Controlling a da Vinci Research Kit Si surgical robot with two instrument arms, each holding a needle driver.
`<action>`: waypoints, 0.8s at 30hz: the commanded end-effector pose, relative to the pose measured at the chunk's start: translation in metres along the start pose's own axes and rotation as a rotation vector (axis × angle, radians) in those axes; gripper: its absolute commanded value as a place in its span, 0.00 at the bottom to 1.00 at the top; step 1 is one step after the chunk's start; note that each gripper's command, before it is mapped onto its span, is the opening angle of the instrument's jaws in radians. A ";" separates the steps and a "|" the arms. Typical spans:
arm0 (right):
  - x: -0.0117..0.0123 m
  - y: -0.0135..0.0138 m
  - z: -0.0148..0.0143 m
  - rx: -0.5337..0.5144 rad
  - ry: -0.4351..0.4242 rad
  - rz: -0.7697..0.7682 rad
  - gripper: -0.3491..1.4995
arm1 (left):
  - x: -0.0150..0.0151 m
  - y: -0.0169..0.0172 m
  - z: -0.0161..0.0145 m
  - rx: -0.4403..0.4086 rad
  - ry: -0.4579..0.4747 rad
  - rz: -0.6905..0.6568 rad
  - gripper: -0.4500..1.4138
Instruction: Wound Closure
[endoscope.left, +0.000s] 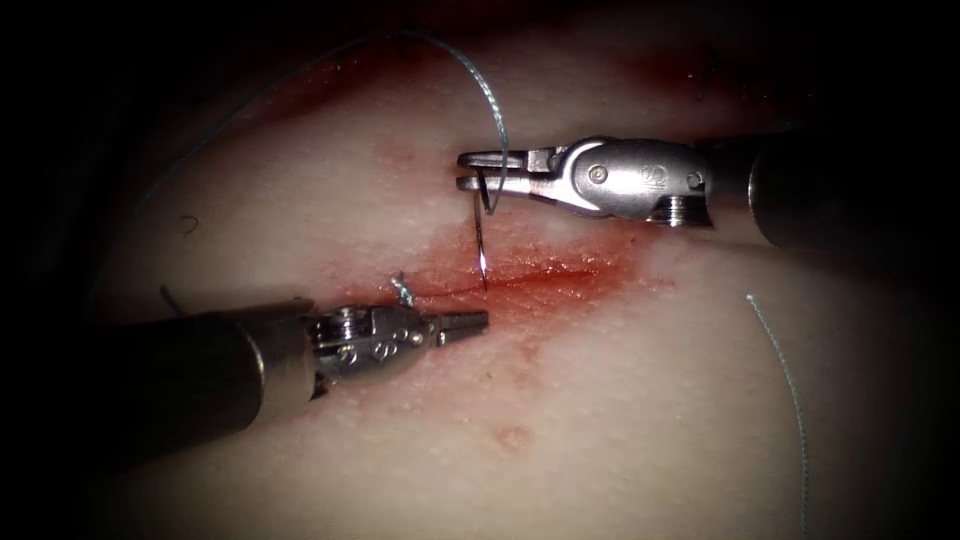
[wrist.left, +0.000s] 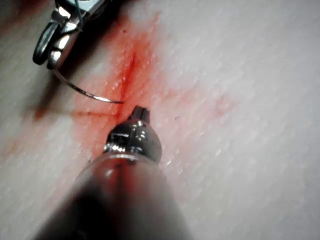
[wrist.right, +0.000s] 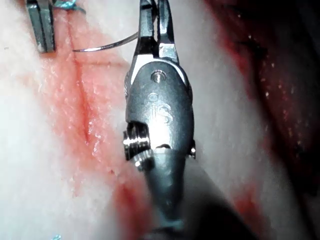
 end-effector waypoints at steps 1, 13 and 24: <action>-0.0009 0.0001 0.0011 -0.002 0.009 -0.027 0.00 | -0.0003 0.0004 0.0011 -0.004 -0.003 -0.003 0.00; -0.0019 -0.0013 0.0026 -0.024 0.050 -0.110 0.00 | -0.0027 0.0013 0.0022 -0.042 -0.020 -0.023 0.01; -0.0026 -0.0019 0.0028 -0.041 0.066 -0.132 0.00 | -0.0030 0.0021 0.0019 -0.074 -0.030 -0.032 0.01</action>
